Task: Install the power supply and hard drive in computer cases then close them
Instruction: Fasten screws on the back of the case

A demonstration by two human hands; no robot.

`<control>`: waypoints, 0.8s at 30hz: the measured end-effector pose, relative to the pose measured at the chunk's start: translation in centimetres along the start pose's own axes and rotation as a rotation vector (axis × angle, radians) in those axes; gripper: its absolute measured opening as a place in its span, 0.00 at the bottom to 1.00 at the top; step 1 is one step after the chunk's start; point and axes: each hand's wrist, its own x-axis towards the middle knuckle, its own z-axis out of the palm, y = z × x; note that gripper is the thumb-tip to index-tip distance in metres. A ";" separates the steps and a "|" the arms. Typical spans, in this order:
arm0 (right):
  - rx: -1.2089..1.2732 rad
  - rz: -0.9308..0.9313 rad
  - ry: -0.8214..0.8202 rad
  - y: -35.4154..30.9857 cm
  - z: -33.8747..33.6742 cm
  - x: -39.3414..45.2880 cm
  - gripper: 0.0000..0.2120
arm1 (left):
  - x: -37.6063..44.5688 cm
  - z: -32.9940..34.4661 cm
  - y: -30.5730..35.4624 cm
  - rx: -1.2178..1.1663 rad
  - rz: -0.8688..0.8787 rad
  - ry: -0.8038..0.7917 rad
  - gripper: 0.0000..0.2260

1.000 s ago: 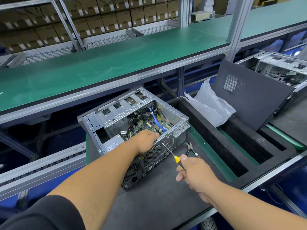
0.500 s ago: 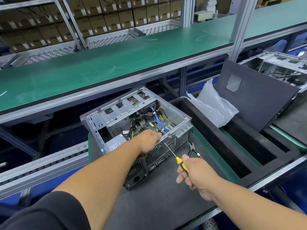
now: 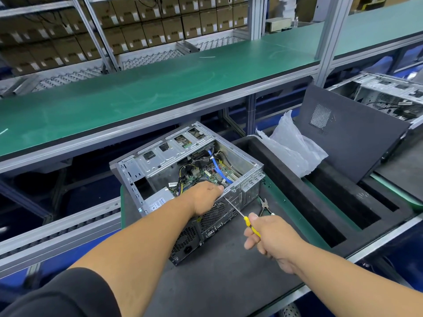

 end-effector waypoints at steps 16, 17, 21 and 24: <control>0.034 -0.060 0.070 0.6 0.6 0.6 0.22 | 0.1 0.1 0.1 0.036 0.034 0.002 0.22; 0.032 -0.095 0.101 0.8 0.6 0.7 0.21 | 0.1 0.1 0.0 0.027 0.027 0.005 0.22; 0.064 -0.053 0.031 0.4 0.5 0.8 0.17 | 0.2 0.1 -0.2 0.024 0.033 0.008 0.22; 0.027 0.079 -0.073 -0.2 0.7 0.6 0.27 | 0.3 0.1 -0.2 0.023 0.036 0.005 0.22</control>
